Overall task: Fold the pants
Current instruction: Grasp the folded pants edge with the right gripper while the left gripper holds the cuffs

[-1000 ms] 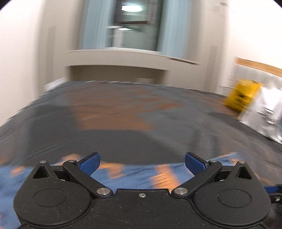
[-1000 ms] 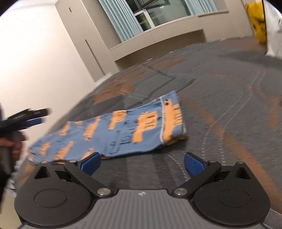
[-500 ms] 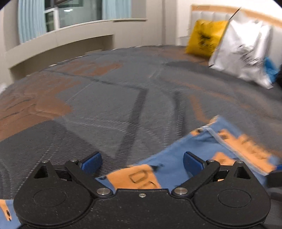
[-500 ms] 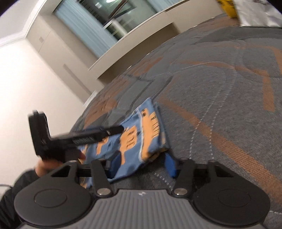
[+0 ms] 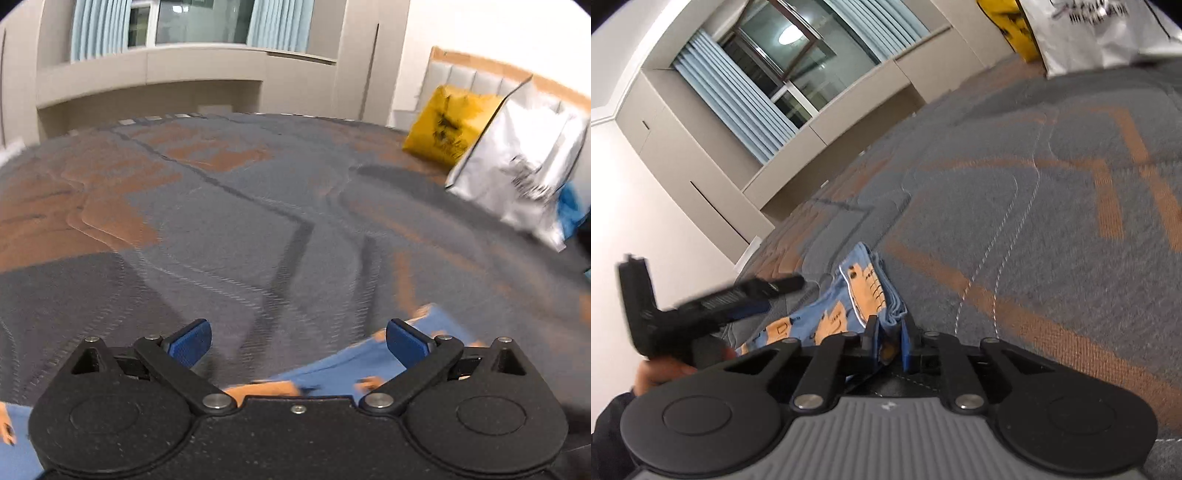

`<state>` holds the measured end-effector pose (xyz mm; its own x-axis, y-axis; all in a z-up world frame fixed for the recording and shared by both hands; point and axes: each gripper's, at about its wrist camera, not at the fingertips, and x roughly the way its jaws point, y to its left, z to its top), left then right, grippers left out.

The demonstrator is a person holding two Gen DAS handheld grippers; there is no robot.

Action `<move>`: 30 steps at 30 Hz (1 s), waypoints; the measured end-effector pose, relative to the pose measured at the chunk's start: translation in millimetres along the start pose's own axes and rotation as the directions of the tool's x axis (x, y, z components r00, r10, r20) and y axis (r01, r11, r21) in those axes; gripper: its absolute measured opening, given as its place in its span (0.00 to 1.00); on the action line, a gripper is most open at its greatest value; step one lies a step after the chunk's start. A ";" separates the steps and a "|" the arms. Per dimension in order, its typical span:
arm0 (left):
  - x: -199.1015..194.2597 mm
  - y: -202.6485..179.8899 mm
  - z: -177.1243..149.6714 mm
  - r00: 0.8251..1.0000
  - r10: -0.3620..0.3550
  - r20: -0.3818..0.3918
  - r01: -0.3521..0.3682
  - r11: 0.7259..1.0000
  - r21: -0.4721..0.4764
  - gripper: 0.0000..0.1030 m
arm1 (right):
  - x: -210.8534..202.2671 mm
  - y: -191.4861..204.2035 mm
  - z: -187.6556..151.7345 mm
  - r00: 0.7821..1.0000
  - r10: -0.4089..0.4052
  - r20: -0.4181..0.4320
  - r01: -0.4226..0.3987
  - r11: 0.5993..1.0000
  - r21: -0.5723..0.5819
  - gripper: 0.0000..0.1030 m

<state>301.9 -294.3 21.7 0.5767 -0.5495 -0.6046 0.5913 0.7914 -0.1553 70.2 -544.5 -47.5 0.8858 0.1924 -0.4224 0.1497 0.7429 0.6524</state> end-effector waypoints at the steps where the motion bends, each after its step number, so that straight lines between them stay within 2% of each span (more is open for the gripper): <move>1: -1.9 -1.9 3.5 0.999 -0.044 -0.015 0.043 0.999 -0.024 0.98 | -1.0 0.3 -0.5 1.000 -0.002 -0.001 0.002 1.000 -0.009 0.14; 5: 0.0 -14.4 12.7 0.979 -0.184 -0.084 0.174 0.978 -0.115 0.98 | -1.2 21.3 -8.5 0.998 -0.051 0.030 0.054 0.989 -0.138 0.16; 9: 11.2 -38.1 20.4 0.957 -0.233 -0.174 0.210 0.968 -0.139 0.96 | -6.9 49.6 -19.7 0.993 -0.084 0.080 0.104 0.949 -0.298 0.15; 13: 15.1 -58.4 28.1 0.944 -0.252 -0.212 0.232 0.966 -0.118 0.94 | -6.7 82.9 -37.3 0.987 -0.086 0.134 0.142 0.857 -0.495 0.14; 17: 15.5 -72.9 33.9 0.941 -0.208 -0.266 0.200 0.978 -0.057 0.88 | -2.6 107.7 -56.1 0.983 -0.093 0.157 0.172 0.758 -0.630 0.14; 20: 21.2 -77.4 33.9 0.934 -0.168 -0.314 0.166 0.986 -0.033 0.73 | 0.3 116.7 -64.9 0.983 -0.092 0.161 0.178 0.718 -0.673 0.14; 23: 26.4 -71.9 30.5 0.929 -0.153 -0.336 0.143 0.988 -0.055 0.53 | 0.0 124.2 -70.9 0.983 -0.090 0.162 0.178 0.700 -0.692 0.14; 25: 25.6 -64.8 26.5 0.929 -0.155 -0.336 0.138 0.988 -0.076 0.34 | 1.8 126.2 -71.3 0.984 -0.087 0.159 0.174 0.696 -0.697 0.14; 28: 21.4 -56.4 22.9 0.932 -0.170 -0.321 0.142 0.984 -0.107 0.19 | 1.7 123.7 -71.9 0.984 -0.084 0.157 0.171 0.693 -0.700 0.14; 30: 15.9 -53.1 21.8 0.938 -0.179 -0.298 0.151 0.982 -0.115 0.13 | 1.6 122.4 -73.5 0.984 -0.072 0.161 0.166 0.692 -0.703 0.13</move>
<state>292.0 -350.9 37.4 0.2669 -0.5773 -0.7717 0.6026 0.7248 -0.3339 57.6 -406.1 -14.6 0.9319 0.0325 -0.3614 -0.0584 0.9964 -0.0611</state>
